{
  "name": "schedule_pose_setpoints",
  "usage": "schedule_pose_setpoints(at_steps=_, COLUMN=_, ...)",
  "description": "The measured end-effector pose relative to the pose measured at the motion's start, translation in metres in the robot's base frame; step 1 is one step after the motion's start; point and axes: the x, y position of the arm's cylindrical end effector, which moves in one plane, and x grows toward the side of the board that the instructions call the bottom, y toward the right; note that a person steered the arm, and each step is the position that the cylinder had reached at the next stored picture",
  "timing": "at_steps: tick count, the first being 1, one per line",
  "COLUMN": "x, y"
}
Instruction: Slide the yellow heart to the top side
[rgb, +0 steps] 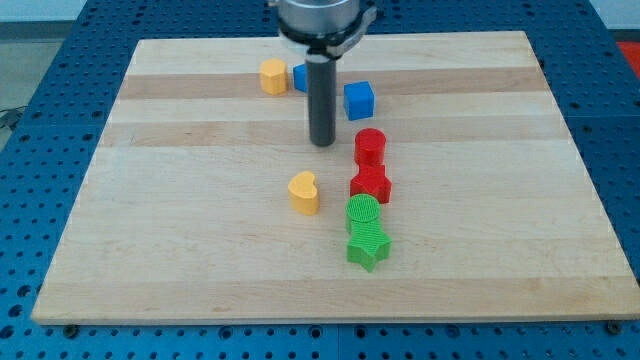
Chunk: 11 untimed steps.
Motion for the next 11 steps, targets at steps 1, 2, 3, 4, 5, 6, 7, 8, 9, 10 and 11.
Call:
schedule_pose_setpoints(at_steps=1, x=0.012, y=-0.04)
schedule_pose_setpoints(at_steps=2, x=0.055, y=-0.066)
schedule_pose_setpoints(at_steps=3, x=0.147, y=-0.053)
schedule_pose_setpoints(at_steps=4, x=0.147, y=-0.016)
schedule_pose_setpoints(at_steps=5, x=0.096, y=-0.006)
schedule_pose_setpoints(at_steps=6, x=0.07, y=-0.006)
schedule_pose_setpoints(at_steps=7, x=0.016, y=-0.006)
schedule_pose_setpoints(at_steps=8, x=0.016, y=-0.006)
schedule_pose_setpoints(at_steps=9, x=0.012, y=-0.006)
schedule_pose_setpoints(at_steps=10, x=0.052, y=-0.014)
schedule_pose_setpoints(at_steps=11, x=0.052, y=-0.035)
